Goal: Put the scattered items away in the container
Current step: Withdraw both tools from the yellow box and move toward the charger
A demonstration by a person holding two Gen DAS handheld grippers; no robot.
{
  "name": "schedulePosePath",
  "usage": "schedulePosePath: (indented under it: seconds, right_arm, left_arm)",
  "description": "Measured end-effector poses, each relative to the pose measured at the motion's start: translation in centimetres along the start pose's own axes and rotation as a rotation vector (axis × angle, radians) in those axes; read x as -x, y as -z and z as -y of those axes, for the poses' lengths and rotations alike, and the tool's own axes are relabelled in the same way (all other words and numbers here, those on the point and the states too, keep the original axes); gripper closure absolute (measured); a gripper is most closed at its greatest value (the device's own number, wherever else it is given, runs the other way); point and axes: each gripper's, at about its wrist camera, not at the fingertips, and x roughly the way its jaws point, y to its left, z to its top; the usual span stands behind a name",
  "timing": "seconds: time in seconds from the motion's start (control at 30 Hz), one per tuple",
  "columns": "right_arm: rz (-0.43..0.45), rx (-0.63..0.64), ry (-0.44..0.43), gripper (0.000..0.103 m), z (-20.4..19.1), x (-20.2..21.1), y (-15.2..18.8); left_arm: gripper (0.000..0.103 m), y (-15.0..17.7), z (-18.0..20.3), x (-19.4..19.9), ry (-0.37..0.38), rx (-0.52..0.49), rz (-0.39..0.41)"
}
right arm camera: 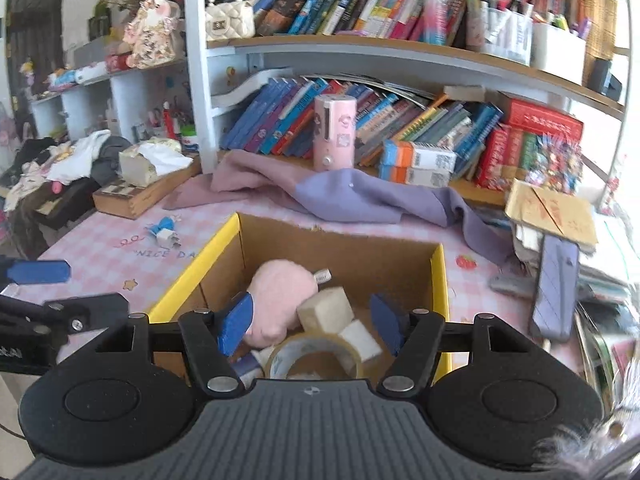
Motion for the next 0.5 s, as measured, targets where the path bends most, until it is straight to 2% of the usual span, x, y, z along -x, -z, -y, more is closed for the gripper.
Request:
schedulePosePath:
  seconds: [0.23, 0.33, 0.5]
  right_arm:
    - [0.039, -0.052, 0.131, 0.035, -3.2, 3.1, 2.0]
    - [0.022, -0.091, 0.189, 0.035, -4.6, 4.2, 3.3]
    - [0.020, -0.122, 0.252, 0.035, -7.5, 6.5, 5.7]
  left_arm:
    - [0.006, 1.7, -3.7, 2.6, 0.020, 0.013, -0.011]
    - [0.005, 2.9, -5.7, 3.9, 0.021, 0.023, -0.029]
    - [0.006, 4.7, -8.9, 6.8, 0.022, 0.045, 0.019]
